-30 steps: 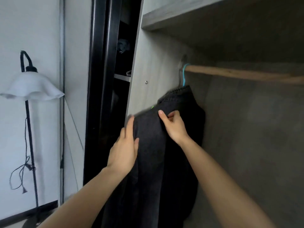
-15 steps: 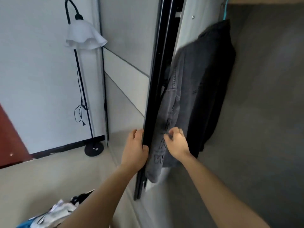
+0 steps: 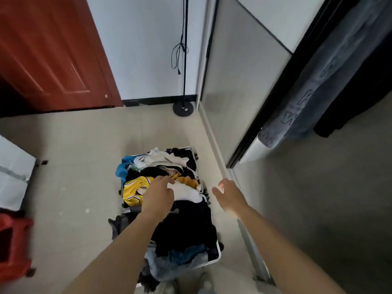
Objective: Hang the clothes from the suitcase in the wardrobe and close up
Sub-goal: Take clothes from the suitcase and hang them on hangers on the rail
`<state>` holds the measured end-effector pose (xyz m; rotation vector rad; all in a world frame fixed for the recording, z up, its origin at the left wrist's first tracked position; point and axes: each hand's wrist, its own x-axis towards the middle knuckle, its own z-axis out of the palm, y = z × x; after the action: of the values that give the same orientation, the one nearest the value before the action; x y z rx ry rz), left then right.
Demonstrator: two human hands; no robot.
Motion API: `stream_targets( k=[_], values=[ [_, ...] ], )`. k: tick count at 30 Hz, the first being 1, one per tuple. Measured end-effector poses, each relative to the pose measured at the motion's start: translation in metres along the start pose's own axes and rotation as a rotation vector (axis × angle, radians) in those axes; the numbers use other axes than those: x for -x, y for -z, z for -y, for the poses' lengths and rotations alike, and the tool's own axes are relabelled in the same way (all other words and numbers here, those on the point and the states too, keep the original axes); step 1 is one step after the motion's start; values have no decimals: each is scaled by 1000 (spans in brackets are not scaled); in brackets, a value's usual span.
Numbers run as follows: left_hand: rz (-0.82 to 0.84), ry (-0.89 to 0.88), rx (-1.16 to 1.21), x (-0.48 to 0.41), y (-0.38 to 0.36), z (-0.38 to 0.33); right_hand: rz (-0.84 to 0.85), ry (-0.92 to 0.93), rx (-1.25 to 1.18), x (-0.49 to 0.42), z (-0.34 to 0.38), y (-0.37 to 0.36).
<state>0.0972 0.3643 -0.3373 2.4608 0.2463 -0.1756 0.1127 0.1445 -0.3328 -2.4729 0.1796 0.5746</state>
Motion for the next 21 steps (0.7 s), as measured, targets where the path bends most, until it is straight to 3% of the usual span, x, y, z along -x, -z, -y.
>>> stream_targets(
  k=[7,14,21],
  values=[
    [199,314,81,46,-120,128,238,-61,74,-25,-69,-161],
    [405,371,-87,40,-254,240,382,-114,212,-80,-177,-290],
    [338,296,-81,-24,-364,302,331,16,440,-168,-240,-352]
  ],
)
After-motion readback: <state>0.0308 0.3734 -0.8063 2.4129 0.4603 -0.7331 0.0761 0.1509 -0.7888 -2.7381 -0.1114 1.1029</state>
